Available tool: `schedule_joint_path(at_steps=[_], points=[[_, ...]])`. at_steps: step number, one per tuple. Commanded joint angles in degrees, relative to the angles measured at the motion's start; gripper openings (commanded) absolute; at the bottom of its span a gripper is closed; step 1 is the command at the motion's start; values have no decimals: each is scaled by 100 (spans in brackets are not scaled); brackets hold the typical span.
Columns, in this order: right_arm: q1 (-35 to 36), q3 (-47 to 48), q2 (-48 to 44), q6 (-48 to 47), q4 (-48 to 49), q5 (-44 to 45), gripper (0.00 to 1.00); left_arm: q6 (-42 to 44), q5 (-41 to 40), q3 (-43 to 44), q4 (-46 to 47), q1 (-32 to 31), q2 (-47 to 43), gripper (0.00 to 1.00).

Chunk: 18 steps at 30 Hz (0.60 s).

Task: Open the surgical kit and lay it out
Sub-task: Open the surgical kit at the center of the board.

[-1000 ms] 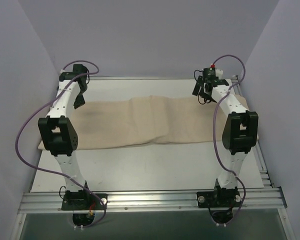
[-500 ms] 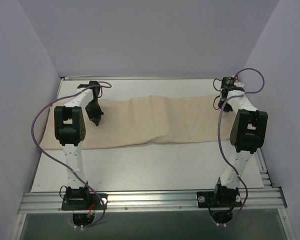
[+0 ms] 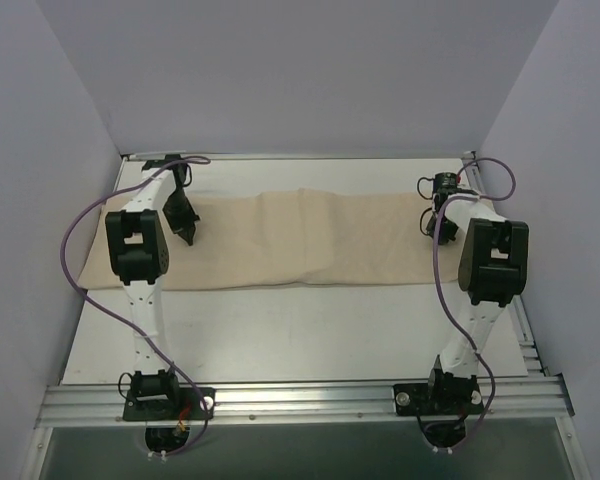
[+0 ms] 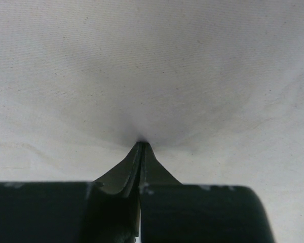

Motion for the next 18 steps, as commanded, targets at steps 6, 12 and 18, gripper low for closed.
schedule_joint_path(at_steps=[6,12,18], points=[[-28,1254,220,178,-77,-97,25,-55,211,-625,872,184,-648,20],[-20,2442,913,328,-181,-26,58,-108,728,-890,1145,122,-1045,30],[-20,3744,1942,197,-393,141,59,-99,765,-1022,1215,-168,-1080,30]])
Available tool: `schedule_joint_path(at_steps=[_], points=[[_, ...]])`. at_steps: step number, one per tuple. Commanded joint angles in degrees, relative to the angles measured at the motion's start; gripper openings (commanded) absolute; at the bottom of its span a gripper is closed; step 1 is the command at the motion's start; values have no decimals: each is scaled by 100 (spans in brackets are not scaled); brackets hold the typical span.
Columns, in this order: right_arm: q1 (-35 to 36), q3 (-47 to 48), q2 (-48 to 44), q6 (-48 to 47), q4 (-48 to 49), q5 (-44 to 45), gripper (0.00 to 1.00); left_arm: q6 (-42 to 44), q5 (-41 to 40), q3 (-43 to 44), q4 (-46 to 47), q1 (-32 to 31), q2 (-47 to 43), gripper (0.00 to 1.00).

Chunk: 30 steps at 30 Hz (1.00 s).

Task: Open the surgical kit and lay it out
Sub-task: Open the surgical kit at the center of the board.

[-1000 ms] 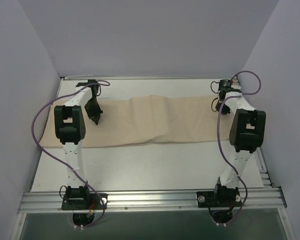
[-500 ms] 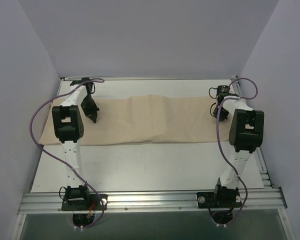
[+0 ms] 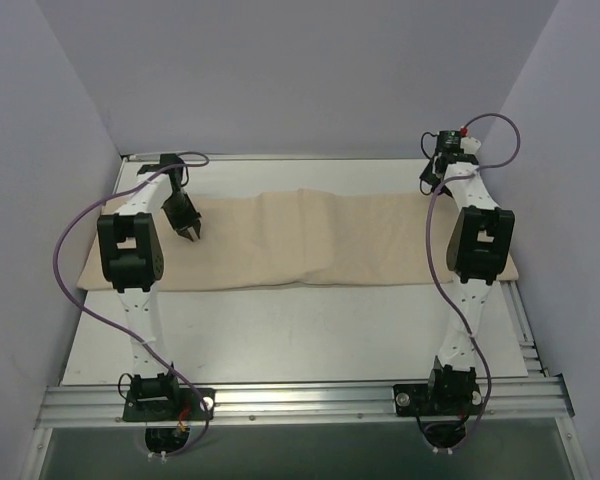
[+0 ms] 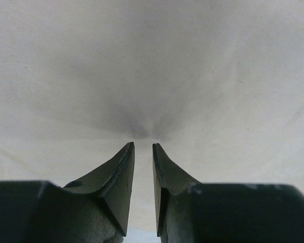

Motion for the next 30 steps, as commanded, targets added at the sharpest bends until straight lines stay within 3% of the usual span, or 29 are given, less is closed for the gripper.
schedule_joint_path(at_steps=[1,10,16,20,30], points=[[-20,394,452,-9,-312,257,59,-36,166,-102,251,-229,-359,30],[-37,518,778,-211,-5,433,52,-71,306,-190,295,-405,-438,30],[-37,343,717,-167,276,363,40,-54,307,-128,234,-405,-429,30],[-28,26,497,-115,724,274,44,-45,280,-146,242,-405,-482,30],[-46,404,919,122,602,179,46,-36,324,-207,260,-405,-447,30]])
